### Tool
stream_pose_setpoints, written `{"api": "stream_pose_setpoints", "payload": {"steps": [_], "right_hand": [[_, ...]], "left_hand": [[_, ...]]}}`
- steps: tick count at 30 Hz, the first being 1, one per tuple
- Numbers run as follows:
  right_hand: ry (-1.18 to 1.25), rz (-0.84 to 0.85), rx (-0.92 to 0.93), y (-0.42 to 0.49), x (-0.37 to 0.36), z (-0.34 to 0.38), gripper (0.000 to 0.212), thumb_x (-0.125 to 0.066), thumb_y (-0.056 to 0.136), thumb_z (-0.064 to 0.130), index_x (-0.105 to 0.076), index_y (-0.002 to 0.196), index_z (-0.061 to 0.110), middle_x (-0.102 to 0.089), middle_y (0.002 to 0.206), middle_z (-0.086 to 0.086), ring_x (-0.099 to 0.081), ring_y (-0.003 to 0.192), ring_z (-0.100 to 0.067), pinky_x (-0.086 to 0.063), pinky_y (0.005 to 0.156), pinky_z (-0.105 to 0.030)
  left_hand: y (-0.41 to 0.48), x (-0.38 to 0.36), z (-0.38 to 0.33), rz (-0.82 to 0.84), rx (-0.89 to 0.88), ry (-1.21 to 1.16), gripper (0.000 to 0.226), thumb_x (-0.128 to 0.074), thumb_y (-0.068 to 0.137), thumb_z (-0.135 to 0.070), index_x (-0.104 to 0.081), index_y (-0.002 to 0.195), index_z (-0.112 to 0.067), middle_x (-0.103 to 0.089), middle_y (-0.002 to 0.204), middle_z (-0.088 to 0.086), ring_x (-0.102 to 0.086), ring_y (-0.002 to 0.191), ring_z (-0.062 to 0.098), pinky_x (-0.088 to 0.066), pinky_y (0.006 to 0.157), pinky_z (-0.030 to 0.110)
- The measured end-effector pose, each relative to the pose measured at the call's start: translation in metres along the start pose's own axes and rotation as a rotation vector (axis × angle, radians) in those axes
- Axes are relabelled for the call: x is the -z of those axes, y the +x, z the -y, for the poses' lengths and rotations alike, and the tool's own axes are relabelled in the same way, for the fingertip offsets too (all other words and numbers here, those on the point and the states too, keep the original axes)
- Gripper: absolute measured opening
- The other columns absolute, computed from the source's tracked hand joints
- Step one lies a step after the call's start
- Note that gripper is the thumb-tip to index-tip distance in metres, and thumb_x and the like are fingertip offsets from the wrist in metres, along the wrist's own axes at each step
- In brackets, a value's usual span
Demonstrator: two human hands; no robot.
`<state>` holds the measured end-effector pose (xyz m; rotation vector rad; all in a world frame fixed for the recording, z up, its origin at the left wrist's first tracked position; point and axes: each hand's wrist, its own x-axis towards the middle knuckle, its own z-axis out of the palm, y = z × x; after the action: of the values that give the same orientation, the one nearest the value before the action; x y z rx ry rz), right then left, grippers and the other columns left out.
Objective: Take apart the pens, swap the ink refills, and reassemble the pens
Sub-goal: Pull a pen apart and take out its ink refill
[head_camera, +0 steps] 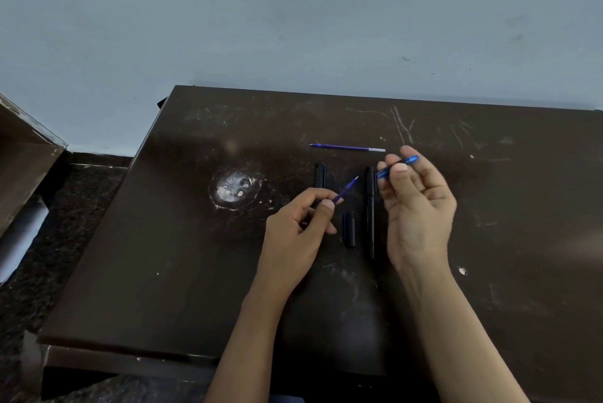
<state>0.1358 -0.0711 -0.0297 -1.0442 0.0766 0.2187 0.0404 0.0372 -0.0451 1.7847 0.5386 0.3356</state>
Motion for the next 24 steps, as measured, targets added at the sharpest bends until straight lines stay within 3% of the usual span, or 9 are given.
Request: {"api": "stream_pose_setpoints", "payload": {"steps": [3,6,9,12,20,22,24], "right_hand": [[-0.509,-0.031,0.14,0.003,0.01,0.005,0.022,-0.068,0.087,0.007,-0.065,0.107,0.014,-0.07,0.083,0.001,-0.066,0.072,-0.003,-0.055,0.074,-0.021],[-1.083,0.062,0.213,0.002,0.015,-0.001,0.02,-0.074,0.081,0.014,-0.069,0.1,0.018,-0.065,0.077,0.009,-0.06,0.066,0.0,-0.05,0.07,-0.015],[-1.28,0.099,0.192,-0.005,0.012,-0.008,0.022,-0.072,0.082,0.019,-0.07,0.104,0.018,-0.065,0.078,0.006,-0.064,0.077,-0.015,-0.055,0.08,-0.036],[-1.43,0.098,0.19,-0.01,0.006,-0.011,0.022,-0.067,0.086,0.025,-0.068,0.107,0.021,-0.071,0.087,0.005,-0.065,0.089,-0.021,-0.054,0.079,-0.037],[-1.522,0.096,0.225,-0.014,0.003,-0.013,0.02,-0.064,0.088,0.032,-0.068,0.103,0.02,-0.071,0.09,0.003,-0.063,0.092,-0.021,-0.053,0.075,-0.036],[-1.371,0.101,0.241,-0.015,0.001,-0.009,0.016,-0.066,0.088,0.032,-0.071,0.098,0.021,-0.07,0.084,0.008,-0.065,0.084,-0.014,-0.054,0.073,-0.032],[-1.149,0.14,0.13,-0.016,-0.004,-0.004,0.012,-0.069,0.086,0.032,-0.073,0.096,0.025,-0.071,0.081,0.013,-0.066,0.078,-0.002,-0.051,0.071,-0.016]], "left_hand": [[0.001,0.0,-0.001,-0.061,0.028,-0.025,0.018,-0.051,0.098,-0.023,-0.069,0.103,-0.024,-0.061,0.062,-0.006,-0.048,0.044,-0.006,-0.033,0.046,0.007],[0.001,-0.001,-0.002,-0.081,0.05,0.001,0.018,-0.051,0.097,-0.025,-0.068,0.104,-0.027,-0.064,0.064,-0.005,-0.05,0.047,-0.007,-0.035,0.048,0.007],[0.002,0.0,-0.001,-0.084,0.055,0.023,0.018,-0.051,0.097,-0.027,-0.068,0.103,-0.03,-0.065,0.064,-0.004,-0.051,0.05,-0.007,-0.037,0.051,0.008],[0.002,0.0,-0.001,-0.102,0.064,0.021,0.018,-0.051,0.097,-0.027,-0.068,0.103,-0.03,-0.065,0.064,-0.004,-0.051,0.051,-0.006,-0.038,0.051,0.008],[0.0,-0.001,-0.004,-0.102,0.071,0.021,0.017,-0.051,0.097,-0.027,-0.068,0.103,-0.031,-0.066,0.064,-0.002,-0.052,0.053,-0.005,-0.038,0.051,0.006],[0.001,-0.001,-0.004,-0.101,0.071,0.021,0.017,-0.051,0.097,-0.027,-0.067,0.102,-0.031,-0.066,0.065,-0.003,-0.056,0.058,-0.005,-0.04,0.054,0.006],[0.001,0.0,-0.005,-0.075,0.066,0.022,0.016,-0.052,0.097,-0.026,-0.066,0.102,-0.029,-0.065,0.068,-0.005,-0.059,0.062,-0.008,-0.041,0.057,0.005]]}}
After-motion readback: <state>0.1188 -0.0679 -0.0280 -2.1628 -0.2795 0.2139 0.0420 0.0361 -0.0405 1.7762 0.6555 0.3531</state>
